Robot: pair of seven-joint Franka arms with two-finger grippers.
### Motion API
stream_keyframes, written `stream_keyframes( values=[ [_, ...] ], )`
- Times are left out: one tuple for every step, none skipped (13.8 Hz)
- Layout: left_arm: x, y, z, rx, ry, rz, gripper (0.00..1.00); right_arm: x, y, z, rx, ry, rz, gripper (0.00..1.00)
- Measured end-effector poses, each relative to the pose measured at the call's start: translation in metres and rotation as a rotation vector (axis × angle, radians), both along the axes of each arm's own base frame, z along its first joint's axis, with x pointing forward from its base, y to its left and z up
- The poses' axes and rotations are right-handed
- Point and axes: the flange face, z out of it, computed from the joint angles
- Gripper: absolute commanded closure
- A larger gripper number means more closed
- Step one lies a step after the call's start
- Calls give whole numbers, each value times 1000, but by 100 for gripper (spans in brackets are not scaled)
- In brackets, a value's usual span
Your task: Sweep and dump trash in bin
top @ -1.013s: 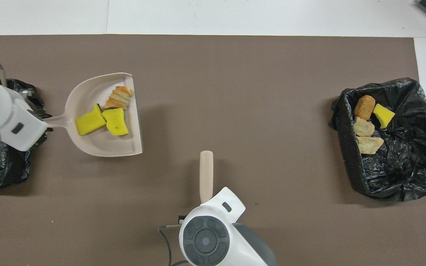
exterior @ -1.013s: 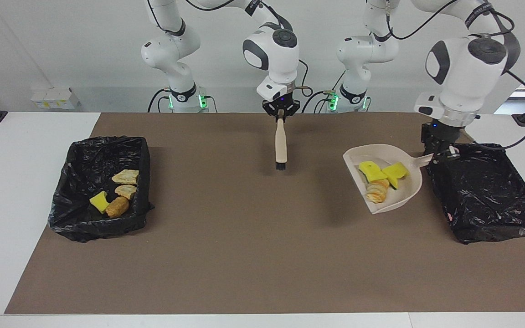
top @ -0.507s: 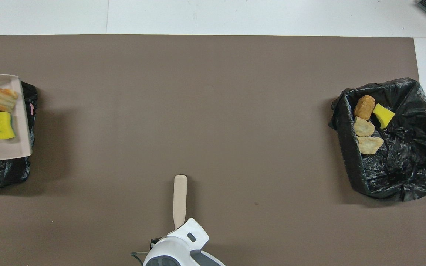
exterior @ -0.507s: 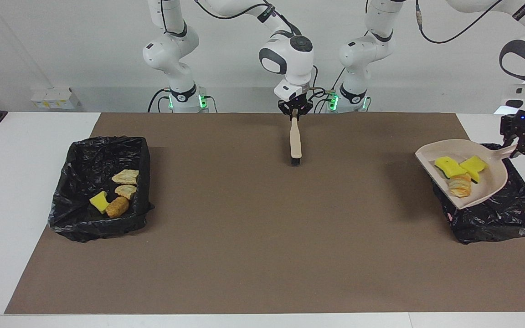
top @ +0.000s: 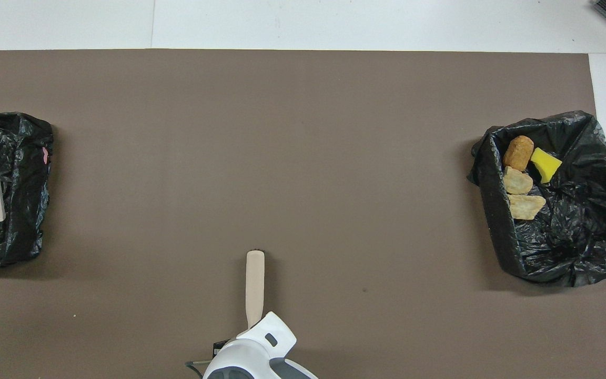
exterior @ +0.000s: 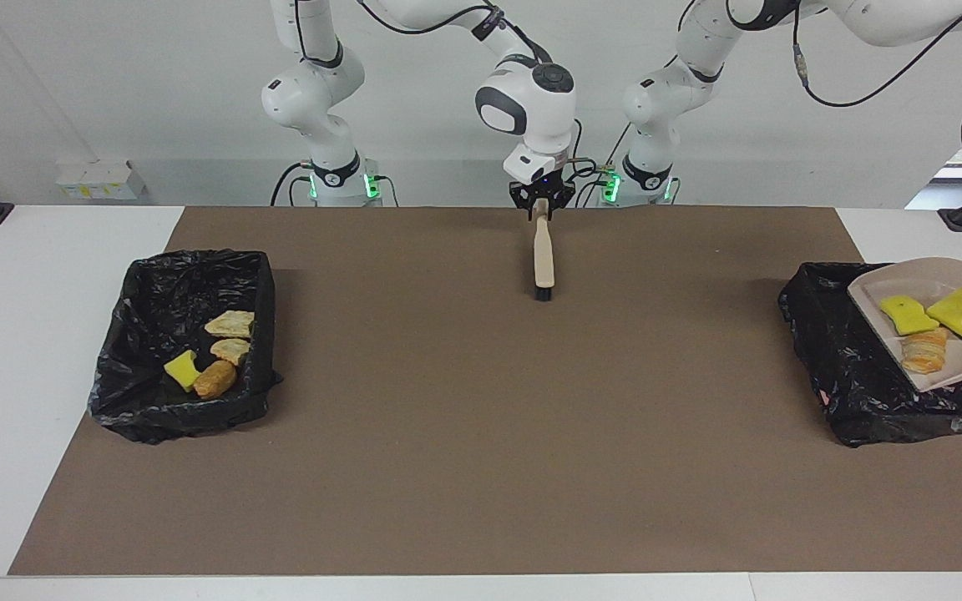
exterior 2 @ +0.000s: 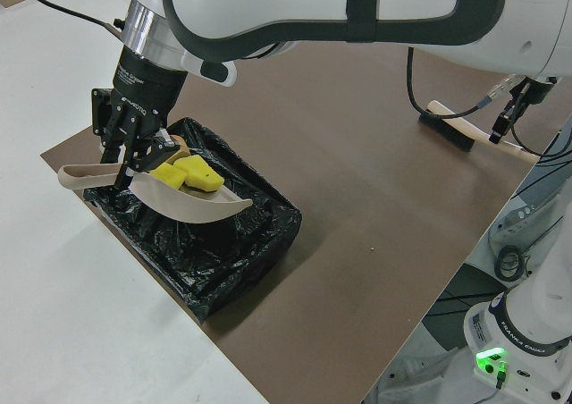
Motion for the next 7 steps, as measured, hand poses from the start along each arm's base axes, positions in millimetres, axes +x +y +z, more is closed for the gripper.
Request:
stream_keyframes(
  values=[
    [2, -2, 1, 38, 14, -15, 100, 0, 0, 1, 0, 0, 0, 0],
    [3, -4, 3, 83, 26, -22, 100, 2, 0, 3, -3, 1, -1, 0],
    [4, -6, 4, 127, 32, -25, 100, 5, 0, 8, -11, 5, -5, 0],
    [5, -8, 4, 166, 35, -25, 100, 12, -1, 17, -21, 7, -8, 0],
    [6, -10, 5, 196, 36, -24, 100, 22, -5, 29, -34, 8, 0, 0],
    [6, -11, 6, 224, 43, -26, 100, 37, -14, 43, -44, 7, 26, 0],
    [6, -12, 8, 256, 55, -29, 100, 54, -27, 59, -47, 6, 49, 0]
  ],
)
